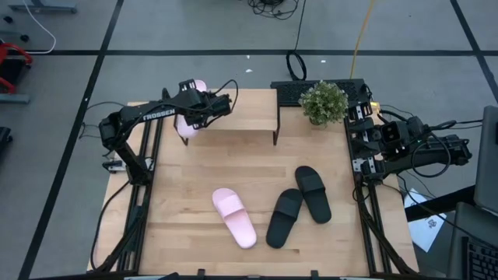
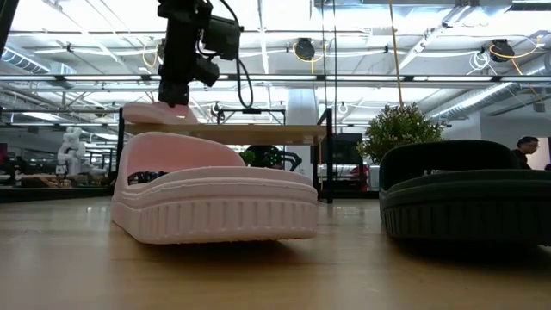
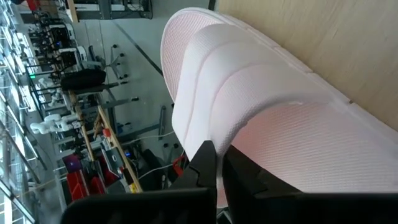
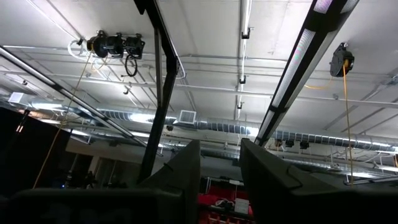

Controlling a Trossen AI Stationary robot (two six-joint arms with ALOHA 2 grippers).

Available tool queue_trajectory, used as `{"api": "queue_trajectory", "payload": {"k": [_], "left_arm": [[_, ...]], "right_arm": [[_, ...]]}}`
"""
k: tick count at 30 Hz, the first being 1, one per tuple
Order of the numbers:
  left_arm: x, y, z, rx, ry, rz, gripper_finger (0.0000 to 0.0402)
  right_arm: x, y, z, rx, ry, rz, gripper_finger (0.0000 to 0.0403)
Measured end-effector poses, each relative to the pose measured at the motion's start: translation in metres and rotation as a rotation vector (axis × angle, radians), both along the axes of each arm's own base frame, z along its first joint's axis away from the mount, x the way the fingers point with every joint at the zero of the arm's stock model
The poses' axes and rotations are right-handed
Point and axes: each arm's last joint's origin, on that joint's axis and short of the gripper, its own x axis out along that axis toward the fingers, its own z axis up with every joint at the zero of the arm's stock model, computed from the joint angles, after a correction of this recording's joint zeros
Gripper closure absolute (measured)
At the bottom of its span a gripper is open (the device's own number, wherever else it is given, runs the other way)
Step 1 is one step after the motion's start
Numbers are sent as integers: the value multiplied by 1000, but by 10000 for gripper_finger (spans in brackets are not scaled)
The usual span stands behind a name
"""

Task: Pick and place slides into the shelf
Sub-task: Put the left pink slipper on the shelf

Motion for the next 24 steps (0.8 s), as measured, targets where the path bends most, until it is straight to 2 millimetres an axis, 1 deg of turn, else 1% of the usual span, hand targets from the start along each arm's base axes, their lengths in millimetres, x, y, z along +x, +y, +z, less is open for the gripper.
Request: {"api": "queue_trajectory", "payload": {"k": [10, 24], "left_arm": [[1, 0, 0, -6, -14, -1, 352], [1, -1, -1, -10, -17, -3, 243]], "right_arm": [[0, 0, 0, -1, 0, -1, 298], [0, 0, 0, -16, -5, -15, 298]]}}
